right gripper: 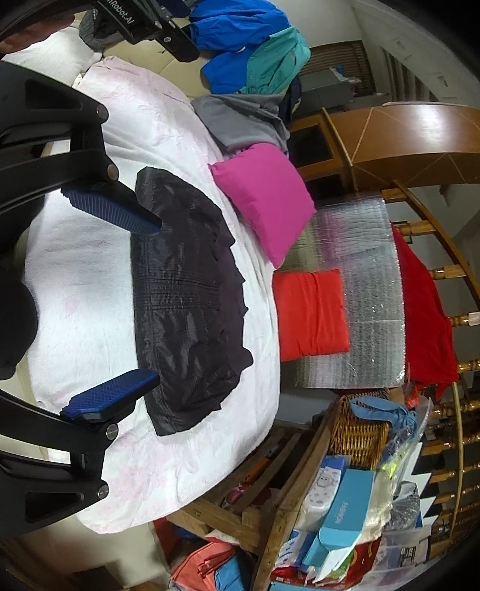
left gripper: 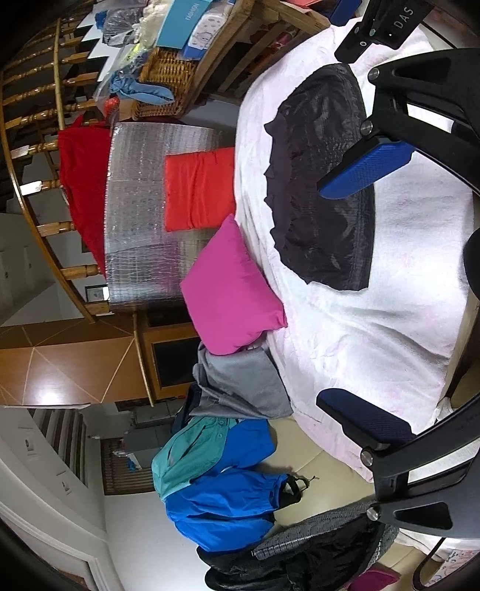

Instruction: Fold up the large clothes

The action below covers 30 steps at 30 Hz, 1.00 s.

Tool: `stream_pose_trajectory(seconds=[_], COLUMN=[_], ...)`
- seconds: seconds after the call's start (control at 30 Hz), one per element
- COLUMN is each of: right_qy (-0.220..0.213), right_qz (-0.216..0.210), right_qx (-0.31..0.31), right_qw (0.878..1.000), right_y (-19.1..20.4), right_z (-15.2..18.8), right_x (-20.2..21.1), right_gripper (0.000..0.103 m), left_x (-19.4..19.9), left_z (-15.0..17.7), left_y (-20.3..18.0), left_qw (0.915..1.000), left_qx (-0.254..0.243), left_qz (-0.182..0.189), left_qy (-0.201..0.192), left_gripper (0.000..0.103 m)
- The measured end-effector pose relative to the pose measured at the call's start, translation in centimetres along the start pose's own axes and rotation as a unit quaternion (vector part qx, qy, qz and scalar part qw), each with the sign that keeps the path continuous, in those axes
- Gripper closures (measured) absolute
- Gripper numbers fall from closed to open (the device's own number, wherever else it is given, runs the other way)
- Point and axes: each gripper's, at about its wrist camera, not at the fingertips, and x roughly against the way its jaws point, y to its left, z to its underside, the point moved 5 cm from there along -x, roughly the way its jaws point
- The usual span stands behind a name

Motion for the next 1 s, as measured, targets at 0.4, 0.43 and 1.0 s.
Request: stream_pose_trajectory(seconds=[0.4, 0.43, 1.0], right_qy=[0.016, 0.015, -0.006], right_qz=[-0.002, 0.000, 0.039], right_qx=[0.000, -0.001, -0.044], right_qw=[1.000, 1.000, 0.998], right_y=[0.0, -0.1, -7.0], right_z=[-0.5, -0.5, -3.7], right_x=[-3.1, -3.1, -6.7], right_gripper=[0.024, 0.024, 0.024], left_x=[-3.2, -3.2, -8.5], left_z=[0.2, 0.2, -2.5], left_y=[-2.1, -2.2, -1.2], left_qw=[0.9996, 0.9995, 0.9961], left_qx=[-0.016, -0.016, 0.035], left_qz=[0.006, 0.008, 0.077], left_qy=[0.024, 0.025, 0.026], left_gripper=[0.001, 0.001, 0.001])
